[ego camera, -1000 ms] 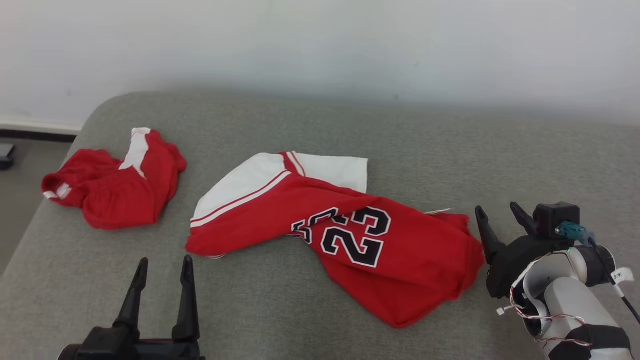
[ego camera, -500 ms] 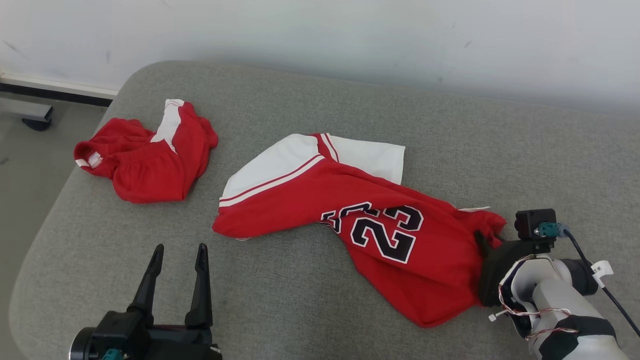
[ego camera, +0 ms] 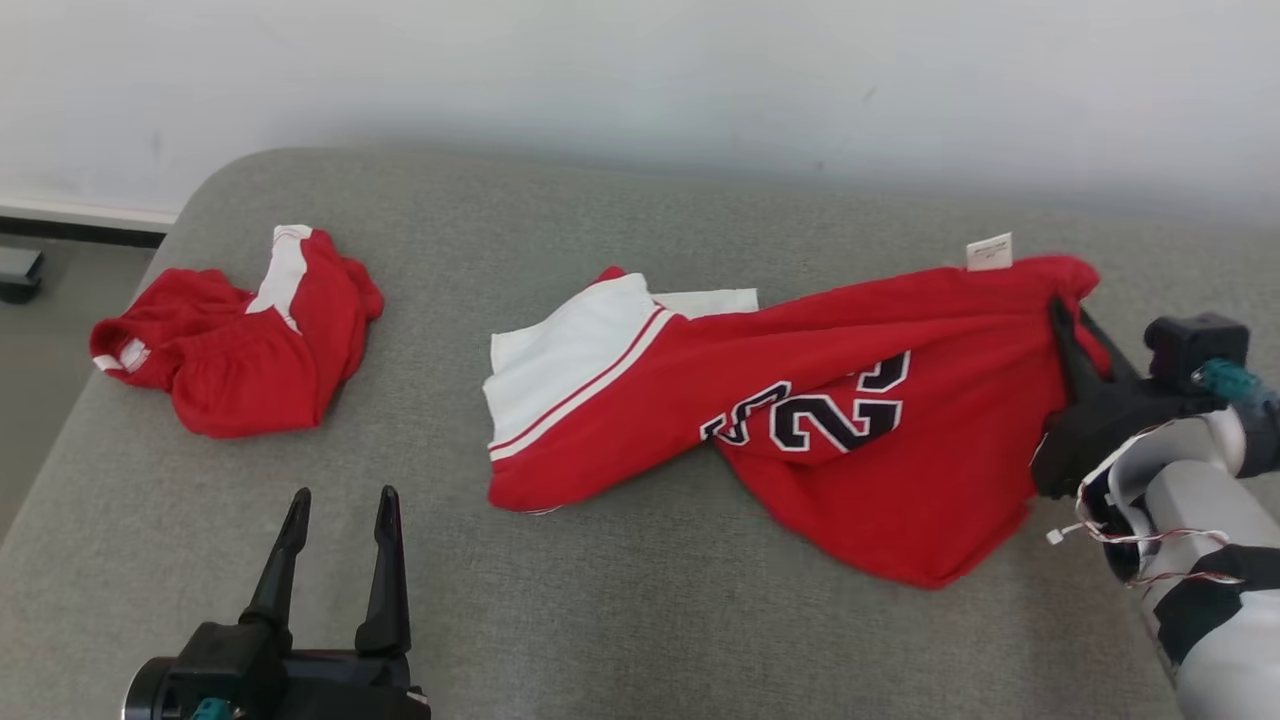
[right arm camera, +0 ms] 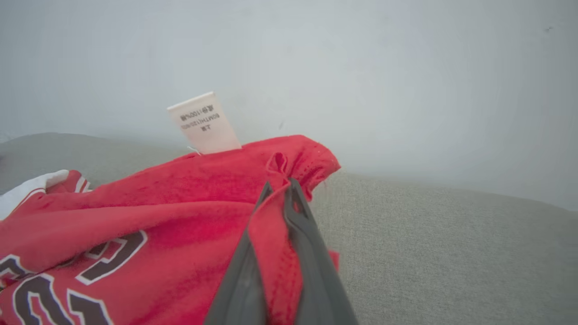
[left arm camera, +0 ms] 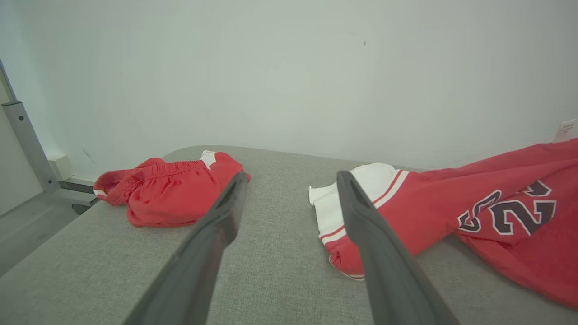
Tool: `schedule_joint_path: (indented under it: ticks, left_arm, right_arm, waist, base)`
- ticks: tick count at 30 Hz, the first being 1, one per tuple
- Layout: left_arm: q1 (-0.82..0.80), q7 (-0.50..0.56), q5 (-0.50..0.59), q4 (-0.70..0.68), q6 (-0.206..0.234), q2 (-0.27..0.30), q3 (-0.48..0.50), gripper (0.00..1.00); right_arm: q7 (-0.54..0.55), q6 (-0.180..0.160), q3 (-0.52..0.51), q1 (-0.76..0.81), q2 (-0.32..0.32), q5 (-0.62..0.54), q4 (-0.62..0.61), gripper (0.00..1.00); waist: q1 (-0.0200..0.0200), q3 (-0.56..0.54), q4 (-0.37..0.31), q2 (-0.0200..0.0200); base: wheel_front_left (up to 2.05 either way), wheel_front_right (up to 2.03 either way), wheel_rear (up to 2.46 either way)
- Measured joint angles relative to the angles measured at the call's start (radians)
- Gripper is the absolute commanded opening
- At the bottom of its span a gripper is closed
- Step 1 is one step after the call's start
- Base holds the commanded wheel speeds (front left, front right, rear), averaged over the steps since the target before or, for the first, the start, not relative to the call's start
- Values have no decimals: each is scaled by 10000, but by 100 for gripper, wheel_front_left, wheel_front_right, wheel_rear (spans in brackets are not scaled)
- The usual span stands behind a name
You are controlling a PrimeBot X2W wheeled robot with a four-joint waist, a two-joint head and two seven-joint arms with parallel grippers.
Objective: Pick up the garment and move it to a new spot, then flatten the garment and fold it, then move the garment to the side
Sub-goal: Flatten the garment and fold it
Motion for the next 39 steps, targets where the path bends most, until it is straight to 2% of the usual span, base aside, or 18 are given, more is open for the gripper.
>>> schedule_joint_path:
  ticks: [6, 11, 17, 20, 21, 22, 23, 30, 39]
  left_arm:
    - [8, 0, 71, 23, -36, -12, 33, 100]
    - [147, 0, 61, 23, -38, -29, 2, 100]
    - [410, 0, -104, -2, 54, -31, -119, 100]
    - [509, 0, -198, -6, 136, -33, -203, 100]
    - [547, 0, -221, -8, 138, -31, -205, 100]
    - [591, 0, -222, -2, 146, -31, -211, 100]
    - [616, 0, -224, 10, 153, -31, -224, 100]
    - [649, 0, -207, 63, 150, -33, -215, 100]
    - [803, 0, -192, 77, 127, -33, -226, 100]
  right_arm:
    - [-194, 0, 117, 252, -284, 244, -1030, 0]
    - [-217, 0, 21, 1667, -318, 330, -2412, 0]
    - [-217, 0, -518, 4044, 144, 130, -4165, 0]
    - [-238, 0, -815, 5151, 523, -84, -4631, 0]
    - [-238, 0, -871, 5451, 644, -173, -4661, 13]
    - [-238, 0, -940, 5692, 759, -288, -4661, 43]
    - [-238, 0, -1081, 5853, 890, -337, -4686, 100]
    - [-240, 0, -1896, 6488, 1271, -608, -5405, 100]
    - [-240, 0, -2128, 6869, 1112, -727, -5613, 100]
  waist:
    - [0, -150, -347, 0]
    - [0, -268, -553, 0]
    - [-1, -436, -661, 0]
    - [-1, -469, -736, 0]
    - [-1, -477, -768, 0]
    - [-1, -484, -804, 0]
    - [-1, -494, -842, 0]
    - [-1, -684, -1088, 0]
    - [-1, -938, -1185, -1]
  base:
    - [0, 0, 0]
    - [0, 0, 0]
    - [0, 0, 0]
    - [0, 0, 0]
    - [0, 0, 0]
    - [0, 0, 0]
    - [0, 0, 0]
    - [0, 0, 0]
    - [0, 0, 0]
